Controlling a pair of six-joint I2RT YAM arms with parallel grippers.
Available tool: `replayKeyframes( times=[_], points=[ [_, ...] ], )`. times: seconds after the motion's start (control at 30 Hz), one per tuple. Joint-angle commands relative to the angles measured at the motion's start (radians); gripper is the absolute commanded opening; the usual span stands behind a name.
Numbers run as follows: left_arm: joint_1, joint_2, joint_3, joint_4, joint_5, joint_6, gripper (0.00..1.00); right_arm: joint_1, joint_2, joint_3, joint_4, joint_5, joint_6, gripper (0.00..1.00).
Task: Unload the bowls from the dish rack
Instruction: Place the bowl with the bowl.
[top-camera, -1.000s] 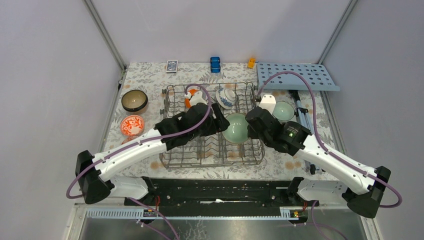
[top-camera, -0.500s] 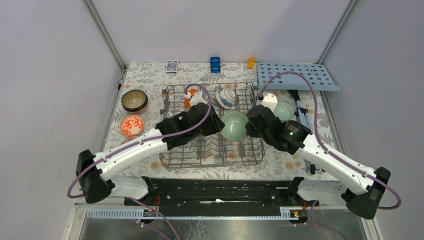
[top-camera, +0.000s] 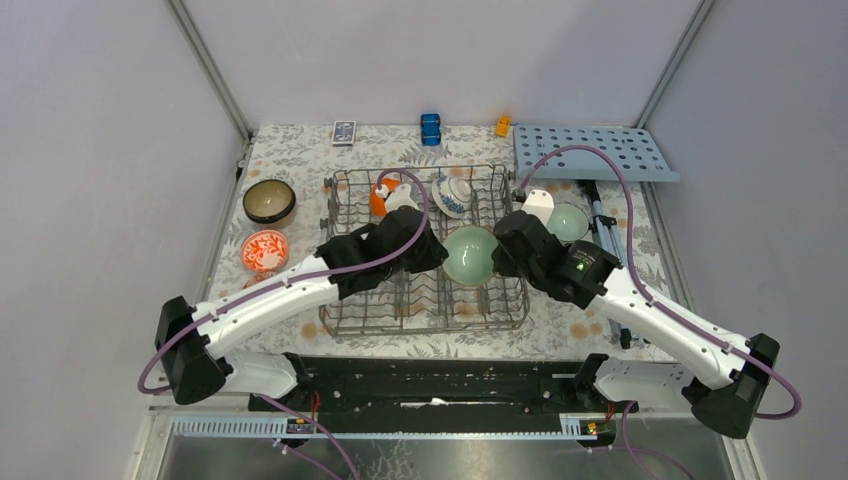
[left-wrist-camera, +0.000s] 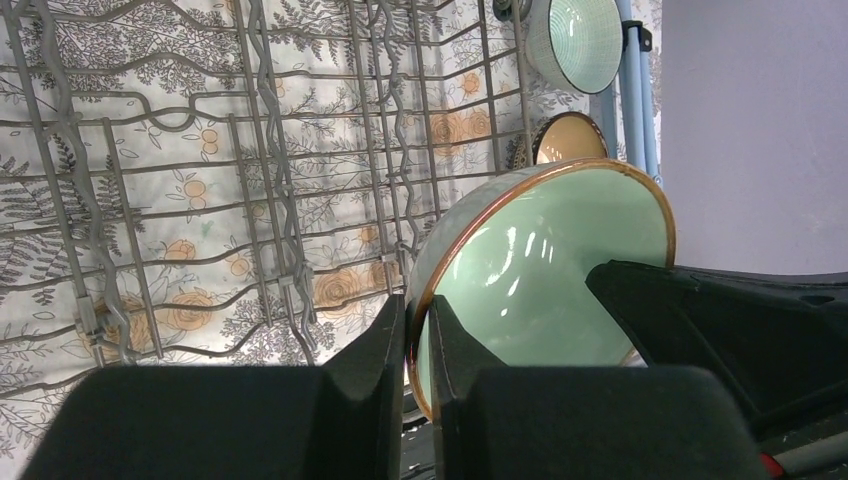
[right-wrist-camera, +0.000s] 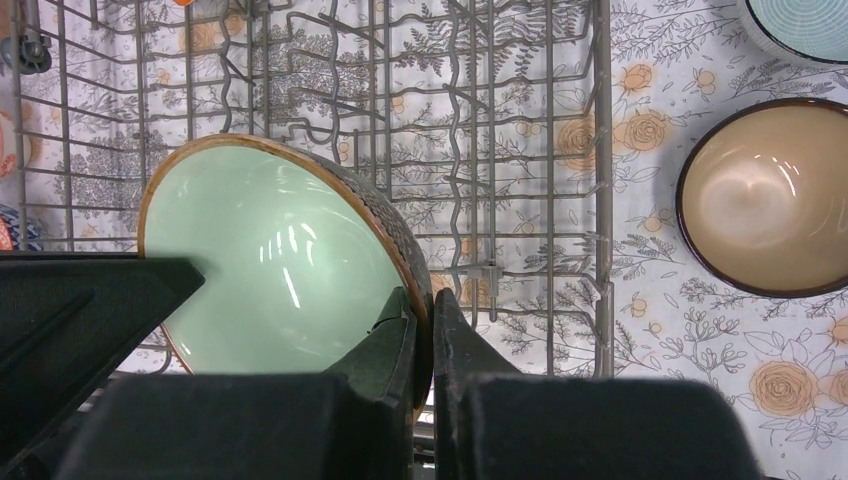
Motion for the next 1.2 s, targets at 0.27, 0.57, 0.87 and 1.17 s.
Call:
replayKeyframes(
  times=[0.27,0.57,0.87,1.17],
  points=[
    [0.005,0.015,0.001,0.026,0.002,0.047,0.30,-0.007,-0.009,0.056,0.075,-0.014,0.017,0.00],
    [0.006,0.012,0.003,0.027,-0.001,0.066,0.00,-0.008,-0.003,0.053,0.074,-0.032,-0.008,0.00],
    [0.006,-0.001,0.017,0.027,-0.006,0.071,0.00,-0.008,0.059,0.172,-0.042,-0.075,-0.160,0.47],
    [0.006,0.008,0.032,0.031,0.003,0.063,0.00,-0.007,0.113,0.192,-0.109,-0.096,-0.215,0.55]
  ],
)
